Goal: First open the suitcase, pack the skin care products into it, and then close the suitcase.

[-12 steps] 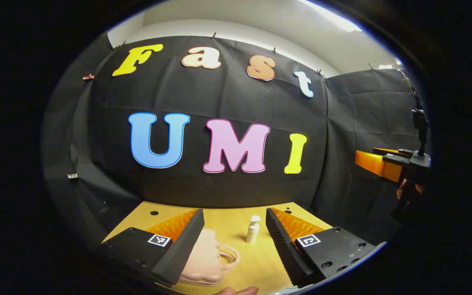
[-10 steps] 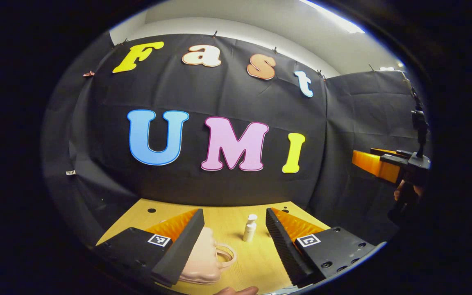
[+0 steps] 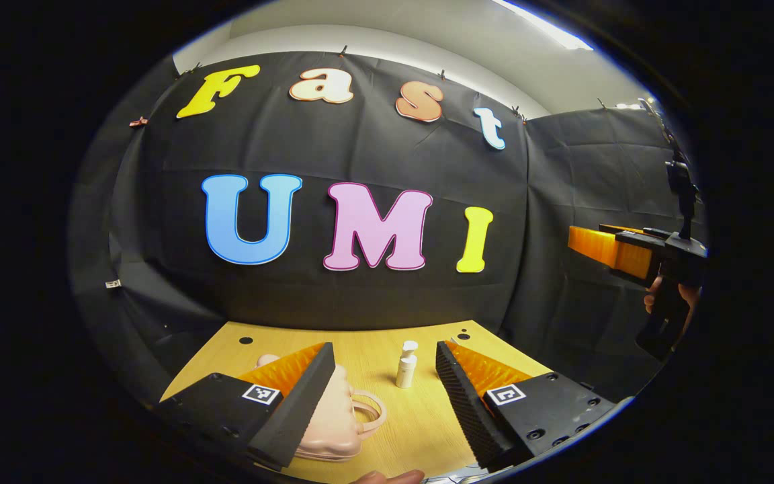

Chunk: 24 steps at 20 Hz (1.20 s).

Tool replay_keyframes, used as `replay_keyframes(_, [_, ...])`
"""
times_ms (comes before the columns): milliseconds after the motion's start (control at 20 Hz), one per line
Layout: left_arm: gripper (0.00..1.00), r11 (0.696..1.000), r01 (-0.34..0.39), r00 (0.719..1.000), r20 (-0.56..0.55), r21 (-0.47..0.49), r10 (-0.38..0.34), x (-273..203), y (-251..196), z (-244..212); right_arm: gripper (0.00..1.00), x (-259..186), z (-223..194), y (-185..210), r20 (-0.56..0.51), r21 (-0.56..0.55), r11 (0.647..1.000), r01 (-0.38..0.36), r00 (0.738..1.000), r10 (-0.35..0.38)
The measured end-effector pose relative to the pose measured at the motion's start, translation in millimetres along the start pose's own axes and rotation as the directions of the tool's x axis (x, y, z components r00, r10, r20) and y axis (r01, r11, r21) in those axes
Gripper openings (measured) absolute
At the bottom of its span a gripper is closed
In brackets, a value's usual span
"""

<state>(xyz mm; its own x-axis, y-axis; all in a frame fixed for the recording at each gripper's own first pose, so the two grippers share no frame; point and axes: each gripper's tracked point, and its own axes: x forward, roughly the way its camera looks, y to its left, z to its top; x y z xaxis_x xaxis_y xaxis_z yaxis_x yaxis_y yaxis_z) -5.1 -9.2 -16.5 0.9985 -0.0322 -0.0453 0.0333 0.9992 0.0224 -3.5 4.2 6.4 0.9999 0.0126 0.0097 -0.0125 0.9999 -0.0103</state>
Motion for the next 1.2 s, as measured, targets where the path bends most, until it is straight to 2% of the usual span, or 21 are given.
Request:
replay_keyframes(250, [0.96, 1.000, 0.016, 1.000, -0.024, 0.022, -0.015, 4.0, -3.2, -9.4, 0.96, 2.4, -3.0, 1.3, -0.007, -0.001, 1.000, 0.000, 1.000, 0.000])
replay_keyframes(350, [0.96, 0.998, 0.054, 0.997, -0.051, 0.011, -0.054, 10.4, -13.0, -25.4, 0.96, 2.5, -6.4, 2.1, -0.014, 0.003, 1.000, 0.000, 1.000, 0.000])
replay_keyframes(450, [0.96, 0.996, 0.093, 0.985, -0.146, -0.013, -0.094, 21.3, -19.6, -62.4, 0.96, 3.7, -9.5, 6.9, -0.026, 0.012, 1.000, -0.009, 1.000, 0.009])
replay_keyframes(550, [0.96, 0.995, 0.094, 0.965, -0.242, -0.022, -0.096, 37.9, -18.5, -97.7, 0.96, 4.9, -10.5, 9.6, -0.029, 0.008, 1.000, -0.015, 0.999, 0.015])
replay_keyframes(650, [0.96, 0.997, 0.068, 0.939, -0.337, -0.036, -0.076, 51.6, -14.0, -127.4, 0.97, 4.8, -10.7, 10.8, -0.024, -0.010, 1.000, -0.019, 1.000, 0.018])
replay_keyframes(750, [0.96, 0.994, 0.050, 0.914, -0.398, -0.095, -0.084, 69.0, -13.4, -150.8, 0.96, 5.2, -16.6, 12.5, -0.036, -0.021, 0.999, -0.038, 0.999, 0.037])
replay_keyframes(850, [0.96, 0.990, 0.015, 0.870, -0.486, -0.140, -0.082, 83.0, -8.0, -180.9, 0.99, 8.8, -23.1, 9.3, -0.053, -0.020, 0.998, -0.054, 0.997, 0.053])
replay_keyframes(950, [0.97, 0.986, -0.001, 0.827, -0.555, -0.164, -0.092, 102.3, -4.8, -206.9, 0.96, 17.5, -34.4, 1.7, -0.078, -0.011, 0.998, -0.064, 0.995, 0.063])
replay_keyframes(1000, [0.97, 0.988, -0.009, 0.803, -0.590, -0.153, -0.084, 110.8, -1.5, -218.9, 0.99, 23.9, -41.2, -4.1, -0.091, -0.001, 0.998, -0.064, 0.994, 0.064])
replay_keyframes(1150, [0.97, 0.993, -0.058, 0.743, -0.669, -0.104, -0.026, 135.2, 11.8, -245.1, 0.96, 49.4, -60.7, -19.0, -0.125, 0.014, 0.996, -0.088, 0.988, 0.089])
replay_keyframes(1200, [0.97, 0.991, -0.074, 0.731, -0.682, -0.111, -0.022, 142.5, 10.3, -247.2, 0.97, 60.4, -66.3, -26.5, -0.129, 0.006, 0.996, -0.093, 0.987, 0.093])
